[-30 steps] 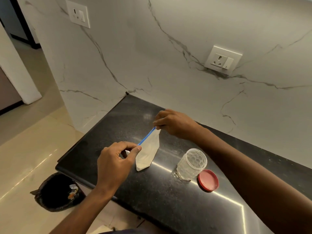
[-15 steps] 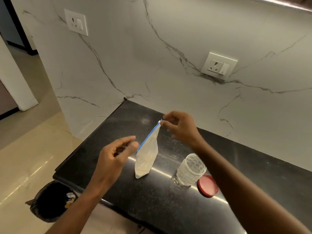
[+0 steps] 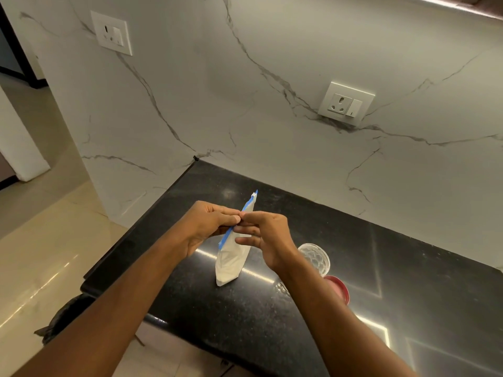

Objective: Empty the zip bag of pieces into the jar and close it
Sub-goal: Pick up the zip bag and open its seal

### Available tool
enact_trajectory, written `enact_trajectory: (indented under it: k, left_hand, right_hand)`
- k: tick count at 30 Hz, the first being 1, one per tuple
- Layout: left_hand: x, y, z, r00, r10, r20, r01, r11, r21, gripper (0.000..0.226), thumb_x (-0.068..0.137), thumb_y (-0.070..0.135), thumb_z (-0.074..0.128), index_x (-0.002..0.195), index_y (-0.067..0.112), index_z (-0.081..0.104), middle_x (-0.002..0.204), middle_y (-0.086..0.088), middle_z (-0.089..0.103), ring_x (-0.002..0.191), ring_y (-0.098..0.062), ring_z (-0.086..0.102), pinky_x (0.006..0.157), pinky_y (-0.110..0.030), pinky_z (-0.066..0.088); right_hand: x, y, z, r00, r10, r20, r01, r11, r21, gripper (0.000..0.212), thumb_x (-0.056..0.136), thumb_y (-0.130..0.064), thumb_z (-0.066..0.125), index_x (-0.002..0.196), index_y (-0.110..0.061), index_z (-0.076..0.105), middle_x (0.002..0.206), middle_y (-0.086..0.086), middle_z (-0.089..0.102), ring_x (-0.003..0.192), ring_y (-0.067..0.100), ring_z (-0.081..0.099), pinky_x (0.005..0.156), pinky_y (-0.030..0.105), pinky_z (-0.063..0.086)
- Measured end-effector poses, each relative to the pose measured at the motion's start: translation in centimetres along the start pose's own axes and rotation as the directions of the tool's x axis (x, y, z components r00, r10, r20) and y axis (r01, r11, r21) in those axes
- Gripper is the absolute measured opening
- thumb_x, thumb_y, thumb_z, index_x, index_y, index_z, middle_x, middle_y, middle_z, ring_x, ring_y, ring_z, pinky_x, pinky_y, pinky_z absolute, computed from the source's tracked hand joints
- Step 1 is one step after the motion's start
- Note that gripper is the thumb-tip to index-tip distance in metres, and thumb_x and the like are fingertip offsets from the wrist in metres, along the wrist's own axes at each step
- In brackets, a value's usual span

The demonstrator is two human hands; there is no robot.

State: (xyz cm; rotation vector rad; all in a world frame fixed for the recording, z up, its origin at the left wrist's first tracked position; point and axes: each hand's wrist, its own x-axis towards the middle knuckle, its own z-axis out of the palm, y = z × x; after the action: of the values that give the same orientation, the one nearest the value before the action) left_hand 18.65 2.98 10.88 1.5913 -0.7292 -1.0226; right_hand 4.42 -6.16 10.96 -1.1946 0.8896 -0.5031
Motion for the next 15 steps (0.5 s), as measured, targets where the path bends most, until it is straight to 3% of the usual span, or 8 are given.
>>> enact_trajectory:
  k: [15]
  left_hand:
    - [-0.29,-0.88,-0.63,0.994,-0.050,0.100,0.067,0.983,-0.169,0.020,0.095,0.007,0.073,0.089,0.017,0.088,0.099,-0.011,0.084,0.091,-0.021,0.082,0.071,-0.024,0.065]
  right_hand:
    - [-0.31,-0.01,-0.74,0.994,0.087,0.060,-0.090,0.995,0.036,0.015,0.092,-0.014,0.070,0.097,-0.005,0.082,0.096,0.016,0.080,0.084,0.027,0.080,0.067,0.035,0.062]
